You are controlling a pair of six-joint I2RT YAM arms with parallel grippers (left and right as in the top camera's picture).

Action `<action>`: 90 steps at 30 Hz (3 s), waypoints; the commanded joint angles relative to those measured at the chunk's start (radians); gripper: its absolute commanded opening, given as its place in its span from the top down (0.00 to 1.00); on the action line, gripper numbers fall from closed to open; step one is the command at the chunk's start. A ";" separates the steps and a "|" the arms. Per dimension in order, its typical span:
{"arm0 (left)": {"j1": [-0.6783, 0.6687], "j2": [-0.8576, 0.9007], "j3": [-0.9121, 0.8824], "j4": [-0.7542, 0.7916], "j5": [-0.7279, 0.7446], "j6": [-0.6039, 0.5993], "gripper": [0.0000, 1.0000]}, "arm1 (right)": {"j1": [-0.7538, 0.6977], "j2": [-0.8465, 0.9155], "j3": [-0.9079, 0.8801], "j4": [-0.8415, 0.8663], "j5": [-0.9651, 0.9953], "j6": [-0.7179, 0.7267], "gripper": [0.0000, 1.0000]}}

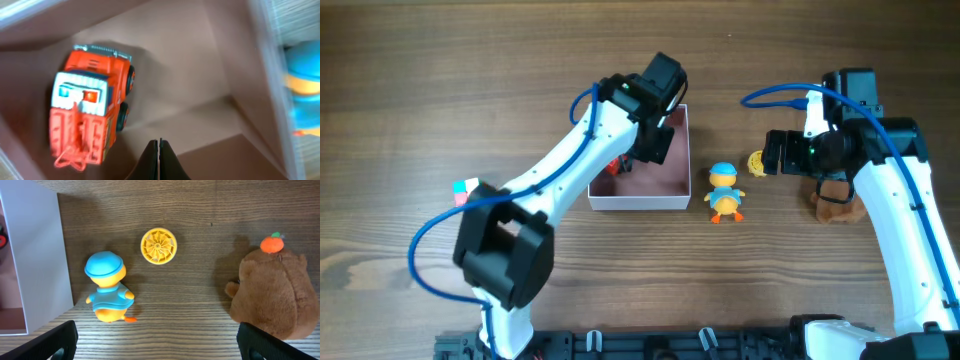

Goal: Pack container
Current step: 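Carry the red truck into the white box and release it, then move the left gripper to the colour cube and grasp it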

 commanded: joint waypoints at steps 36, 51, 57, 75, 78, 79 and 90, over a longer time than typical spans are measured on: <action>0.005 -0.148 0.030 -0.010 -0.254 -0.047 0.60 | 0.005 0.004 0.023 -0.004 0.021 0.018 0.00; 0.650 -0.472 -0.211 -0.222 -0.162 -0.194 0.00 | 0.005 0.004 0.023 -0.003 0.021 0.018 0.00; 0.802 -0.470 -0.513 0.047 -0.061 -0.095 0.00 | 0.005 0.004 0.023 -0.005 0.021 0.018 0.00; 0.877 -0.319 -0.694 0.347 -0.002 0.099 0.00 | 0.005 0.004 0.023 -0.013 0.021 0.018 0.00; 0.877 -0.273 -0.694 0.371 -0.002 0.099 0.00 | 0.005 0.004 0.023 -0.019 0.021 0.018 0.00; 0.877 -0.265 -0.694 0.371 -0.002 0.099 0.00 | 0.005 0.004 0.023 -0.019 0.021 0.018 0.00; 0.877 -0.259 -0.694 0.367 0.002 0.093 0.30 | 0.005 0.004 0.023 -0.019 0.021 0.018 0.00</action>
